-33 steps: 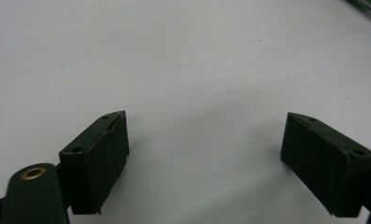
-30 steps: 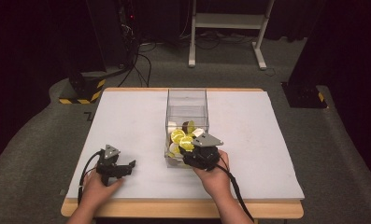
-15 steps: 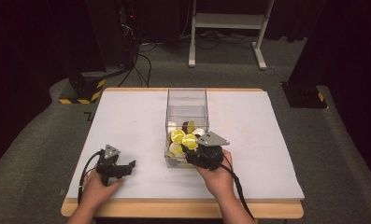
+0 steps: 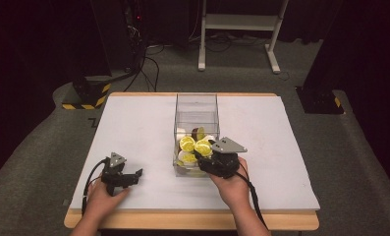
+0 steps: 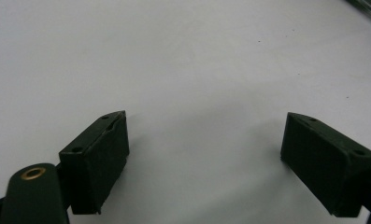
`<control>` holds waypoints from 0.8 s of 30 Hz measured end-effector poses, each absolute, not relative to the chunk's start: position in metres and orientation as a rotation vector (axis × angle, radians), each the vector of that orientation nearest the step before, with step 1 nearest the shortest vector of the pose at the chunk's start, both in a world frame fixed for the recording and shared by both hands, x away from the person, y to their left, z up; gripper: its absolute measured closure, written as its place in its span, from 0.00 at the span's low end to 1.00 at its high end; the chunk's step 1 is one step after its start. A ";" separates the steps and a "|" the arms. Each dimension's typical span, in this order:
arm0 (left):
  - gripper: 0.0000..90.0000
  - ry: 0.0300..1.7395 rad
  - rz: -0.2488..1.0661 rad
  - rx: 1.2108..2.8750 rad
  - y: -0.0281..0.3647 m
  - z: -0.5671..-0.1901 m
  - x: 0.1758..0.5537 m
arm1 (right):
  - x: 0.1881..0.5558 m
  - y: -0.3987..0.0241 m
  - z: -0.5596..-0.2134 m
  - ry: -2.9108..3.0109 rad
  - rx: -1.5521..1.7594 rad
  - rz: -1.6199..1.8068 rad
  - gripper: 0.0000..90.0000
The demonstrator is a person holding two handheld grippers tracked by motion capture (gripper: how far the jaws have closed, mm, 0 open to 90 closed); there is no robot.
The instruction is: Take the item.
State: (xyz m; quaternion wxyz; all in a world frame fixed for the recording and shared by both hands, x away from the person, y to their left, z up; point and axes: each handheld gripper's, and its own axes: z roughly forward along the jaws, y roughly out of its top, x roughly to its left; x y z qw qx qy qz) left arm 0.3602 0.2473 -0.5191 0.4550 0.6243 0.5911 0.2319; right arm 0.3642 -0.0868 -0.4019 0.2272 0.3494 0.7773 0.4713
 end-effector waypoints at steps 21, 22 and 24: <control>0.17 1.458 0.572 1.540 0.247 -0.519 0.360 | 0.369 -0.102 -0.403 2.120 1.000 1.279 0.43; 0.17 1.459 0.573 1.539 0.247 -0.519 0.360 | 0.369 -0.103 -0.403 2.116 1.005 1.279 0.43; 0.17 1.459 0.572 1.540 0.247 -0.519 0.360 | 0.371 -0.107 -0.401 2.104 1.015 1.280 0.43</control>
